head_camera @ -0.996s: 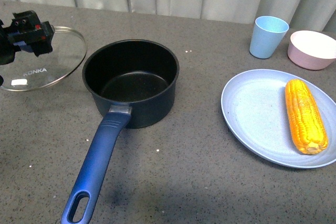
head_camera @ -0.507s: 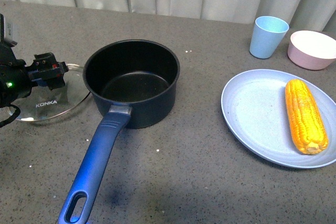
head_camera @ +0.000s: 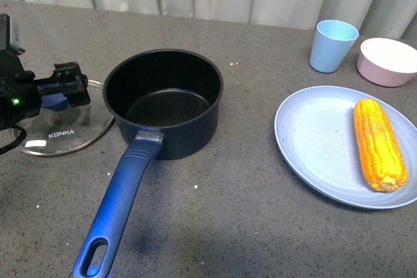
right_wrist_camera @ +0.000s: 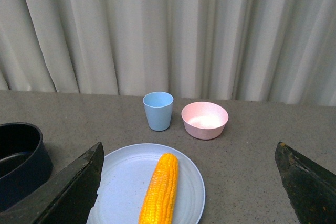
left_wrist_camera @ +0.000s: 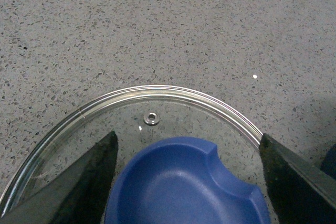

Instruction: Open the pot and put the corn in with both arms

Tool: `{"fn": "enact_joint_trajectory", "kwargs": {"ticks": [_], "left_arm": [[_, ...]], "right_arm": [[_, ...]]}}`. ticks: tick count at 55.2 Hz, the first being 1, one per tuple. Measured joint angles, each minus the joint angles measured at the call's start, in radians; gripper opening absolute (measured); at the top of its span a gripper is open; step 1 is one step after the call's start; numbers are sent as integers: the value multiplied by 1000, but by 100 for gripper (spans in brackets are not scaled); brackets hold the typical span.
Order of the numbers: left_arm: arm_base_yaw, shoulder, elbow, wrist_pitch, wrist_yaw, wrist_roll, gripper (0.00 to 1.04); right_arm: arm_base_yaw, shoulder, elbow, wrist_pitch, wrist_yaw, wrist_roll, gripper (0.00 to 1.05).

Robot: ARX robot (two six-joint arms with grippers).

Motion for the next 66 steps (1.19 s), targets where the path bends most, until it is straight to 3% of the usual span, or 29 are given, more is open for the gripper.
{"fn": "enact_joint_trajectory", "kwargs": {"ticks": [4, 19, 35, 38, 44, 58, 66], "left_arm": [[0, -25, -7, -7, -2, 0, 100], [1, -293, -153, -66, -62, -3, 98], [-46, -660, -380, -84, -203, 23, 98], [-39, -657, -415, 61, -106, 68, 88], [-36, -686, -498, 176, -55, 106, 70], [-34, -882, -631, 127, -52, 127, 29], [-35, -1056, -670, -18, -52, 130, 4]], "right_arm": [[0, 0, 0, 0, 0, 0, 95], [0, 0, 0, 0, 0, 0, 95], [0, 0, 0, 0, 0, 0, 95], [0, 0, 0, 0, 0, 0, 95], [0, 0, 0, 0, 0, 0, 95], [0, 0, 0, 0, 0, 0, 95], [0, 0, 0, 0, 0, 0, 95]]}}
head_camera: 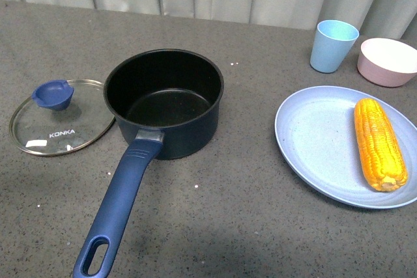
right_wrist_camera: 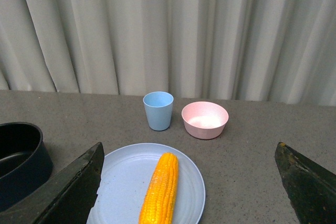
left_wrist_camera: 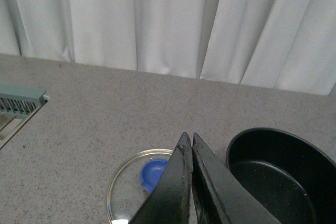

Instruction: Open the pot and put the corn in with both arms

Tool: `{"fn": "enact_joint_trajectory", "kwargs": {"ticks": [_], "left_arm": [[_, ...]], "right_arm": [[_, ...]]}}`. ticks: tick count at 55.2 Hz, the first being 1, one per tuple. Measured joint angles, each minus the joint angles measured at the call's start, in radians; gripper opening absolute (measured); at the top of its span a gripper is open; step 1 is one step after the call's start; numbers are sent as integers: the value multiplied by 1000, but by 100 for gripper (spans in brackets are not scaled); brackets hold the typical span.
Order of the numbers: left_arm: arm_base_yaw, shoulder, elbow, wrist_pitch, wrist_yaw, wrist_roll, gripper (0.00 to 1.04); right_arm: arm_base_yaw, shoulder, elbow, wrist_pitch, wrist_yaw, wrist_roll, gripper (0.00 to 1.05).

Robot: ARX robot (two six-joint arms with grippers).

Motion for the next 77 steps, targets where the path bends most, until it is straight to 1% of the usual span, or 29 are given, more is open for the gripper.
{"fn": "enact_joint_trajectory", "kwargs": {"ticks": [7, 17, 38, 44, 58, 77], "left_arm": [[0, -112, -42, -60, 0, 5, 4], [0, -303, -99, -196, 0, 5, 4], [0, -578, -130, -427, 0, 5, 4], [0, -677, -130, -516, 0, 5, 4], [0, -835, -130, -663, 0, 5, 4], [0, -969, -130, -794, 0, 5, 4]], "right_arm": [[0, 0, 0, 0, 0, 0, 95], [0, 0, 0, 0, 0, 0, 95], [0, 0, 0, 0, 0, 0, 95], [0, 0, 0, 0, 0, 0, 95], [0, 0, 0, 0, 0, 0, 95], [0, 0, 0, 0, 0, 0, 95]]}}
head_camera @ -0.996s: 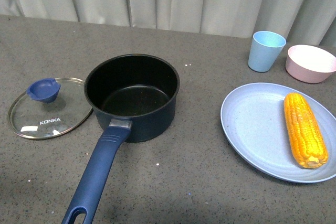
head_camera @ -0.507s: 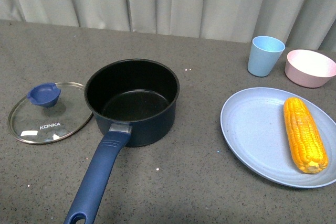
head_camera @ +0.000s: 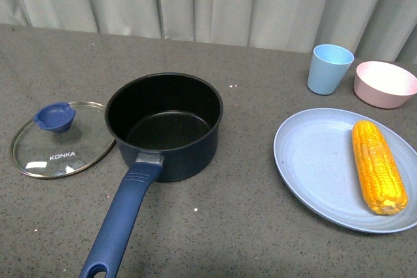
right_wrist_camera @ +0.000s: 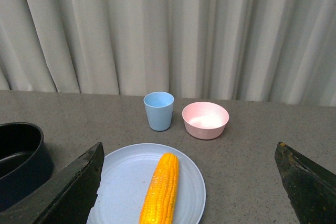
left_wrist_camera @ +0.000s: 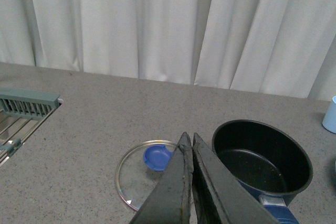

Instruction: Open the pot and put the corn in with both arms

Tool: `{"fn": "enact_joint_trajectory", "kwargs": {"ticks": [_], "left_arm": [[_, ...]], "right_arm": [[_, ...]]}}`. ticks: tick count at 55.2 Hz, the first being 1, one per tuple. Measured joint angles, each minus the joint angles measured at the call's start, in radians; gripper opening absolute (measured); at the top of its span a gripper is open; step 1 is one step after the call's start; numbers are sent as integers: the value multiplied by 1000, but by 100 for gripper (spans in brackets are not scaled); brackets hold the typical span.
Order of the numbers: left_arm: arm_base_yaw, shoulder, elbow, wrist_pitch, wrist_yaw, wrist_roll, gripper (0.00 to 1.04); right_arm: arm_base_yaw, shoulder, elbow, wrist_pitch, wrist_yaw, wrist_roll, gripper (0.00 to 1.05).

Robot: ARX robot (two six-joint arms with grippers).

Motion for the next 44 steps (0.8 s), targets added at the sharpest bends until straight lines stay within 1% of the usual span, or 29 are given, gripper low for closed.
{"fn": "enact_joint_trajectory", "kwargs": {"ticks": [26, 30, 31, 32, 35, 38, 39, 44], "left_arm": [[0, -123, 0, -124, 0, 0, 4], [0, -240, 0, -275, 0, 0, 4], [0, -260, 0, -285, 0, -1, 5], [0, -277, 0, -289, 0, 0, 10], [0, -285, 0, -293, 0, 3, 18], [0, -286, 0, -294, -1, 3, 9], [0, -286, 0, -294, 0, 1, 9], [0, -286, 0, -294, 0, 3, 26]], "right_arm": [[0, 0, 0, 0, 0, 0, 95], [0, 0, 0, 0, 0, 0, 95], [0, 0, 0, 0, 0, 0, 95], [0, 0, 0, 0, 0, 0, 95], [0, 0, 0, 0, 0, 0, 95], [0, 0, 0, 0, 0, 0, 95], [0, 0, 0, 0, 0, 0, 95], [0, 0, 0, 0, 0, 0, 95]]}}
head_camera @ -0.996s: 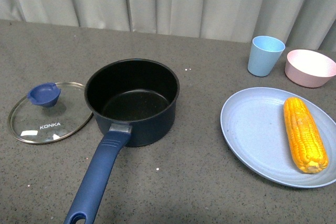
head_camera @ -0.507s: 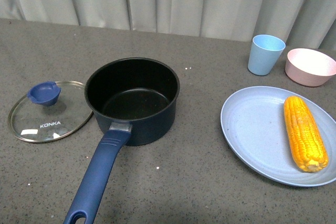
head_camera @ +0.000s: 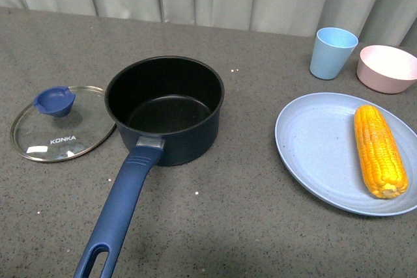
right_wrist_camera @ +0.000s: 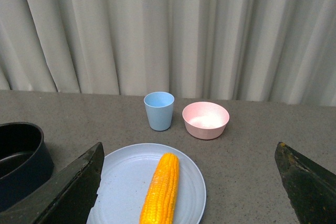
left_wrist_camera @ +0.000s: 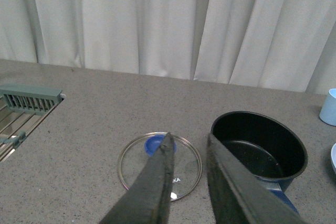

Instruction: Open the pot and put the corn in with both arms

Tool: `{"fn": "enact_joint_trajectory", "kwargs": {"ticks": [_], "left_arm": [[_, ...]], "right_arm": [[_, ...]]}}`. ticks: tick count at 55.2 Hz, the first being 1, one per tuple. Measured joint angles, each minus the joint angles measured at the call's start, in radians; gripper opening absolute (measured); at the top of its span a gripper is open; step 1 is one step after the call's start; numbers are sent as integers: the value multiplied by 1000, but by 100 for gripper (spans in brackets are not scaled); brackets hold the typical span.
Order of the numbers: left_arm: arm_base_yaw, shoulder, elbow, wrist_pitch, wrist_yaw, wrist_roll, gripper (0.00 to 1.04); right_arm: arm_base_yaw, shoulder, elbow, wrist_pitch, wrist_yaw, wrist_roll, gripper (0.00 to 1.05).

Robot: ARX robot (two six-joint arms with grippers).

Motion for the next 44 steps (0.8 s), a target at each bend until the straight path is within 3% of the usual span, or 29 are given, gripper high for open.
{"fn": "enact_joint_trajectory", "kwargs": {"ticks": [6, 11, 22, 27, 34, 44], "left_arm": [[0, -1, 0, 0, 0, 0, 46], [0, -1, 0, 0, 0, 0, 60], [0, -2, 0, 0, 0, 1, 99], [0, -2, 0, 0, 0, 1, 98], [0, -2, 0, 0, 0, 1, 98], [0, -2, 0, 0, 0, 1, 98]], "right_arm": [[0, 1, 0, -1, -2, -3, 95], [-29, 92, 37, -73, -56, -97, 95], [-23, 689, 171, 229, 23, -153, 95], [-14, 923, 249, 301, 30, -140, 95], [13, 1322, 406, 259, 27, -77, 95], [47, 1583, 537, 238, 76, 11, 95]]}}
